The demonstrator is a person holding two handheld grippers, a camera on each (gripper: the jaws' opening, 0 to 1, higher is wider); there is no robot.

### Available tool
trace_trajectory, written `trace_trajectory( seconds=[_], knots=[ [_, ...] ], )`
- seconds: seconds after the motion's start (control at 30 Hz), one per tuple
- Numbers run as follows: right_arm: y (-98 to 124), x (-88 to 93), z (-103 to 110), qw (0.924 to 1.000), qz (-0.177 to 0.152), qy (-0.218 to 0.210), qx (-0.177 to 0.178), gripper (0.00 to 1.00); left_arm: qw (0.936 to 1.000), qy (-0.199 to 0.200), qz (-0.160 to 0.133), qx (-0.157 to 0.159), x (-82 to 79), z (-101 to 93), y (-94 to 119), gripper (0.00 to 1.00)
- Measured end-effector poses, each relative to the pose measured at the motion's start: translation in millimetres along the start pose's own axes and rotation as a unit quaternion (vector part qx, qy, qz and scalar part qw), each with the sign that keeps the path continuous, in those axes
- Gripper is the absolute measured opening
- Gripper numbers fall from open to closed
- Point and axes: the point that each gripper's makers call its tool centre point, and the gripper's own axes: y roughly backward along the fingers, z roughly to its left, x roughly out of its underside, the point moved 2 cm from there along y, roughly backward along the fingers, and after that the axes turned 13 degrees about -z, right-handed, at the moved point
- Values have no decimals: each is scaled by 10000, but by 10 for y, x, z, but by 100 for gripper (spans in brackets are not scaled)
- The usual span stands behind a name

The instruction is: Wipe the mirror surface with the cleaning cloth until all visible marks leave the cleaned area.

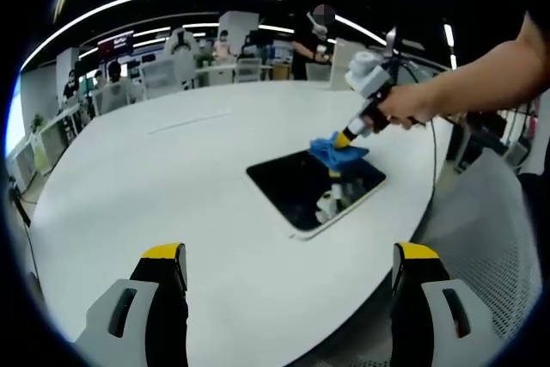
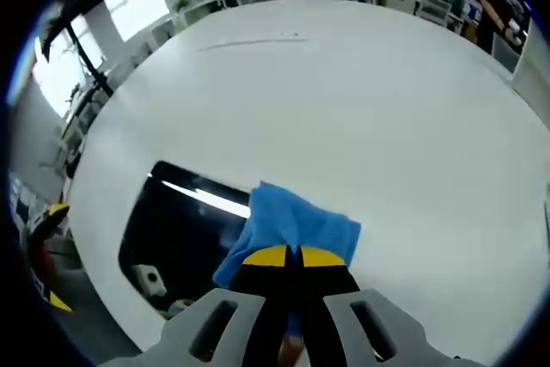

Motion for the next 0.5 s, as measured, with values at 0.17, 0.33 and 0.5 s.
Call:
trace_trajectory(
  seconds=[0.17, 0.33, 0.5],
  knots=[
    [-8, -22, -5, 10000, -60, -52, 7, 0, 10000, 16, -5, -21, -2, 7, 0, 100],
    [-28, -51, -8, 9999, -142, -51, 38, 0, 10000, 8, 3, -36, 0, 11, 0, 100],
    [-47, -63, -8, 9996, -246, -81, 93, 0, 10000, 34, -22, -71, -9, 22, 7, 100]
  ],
)
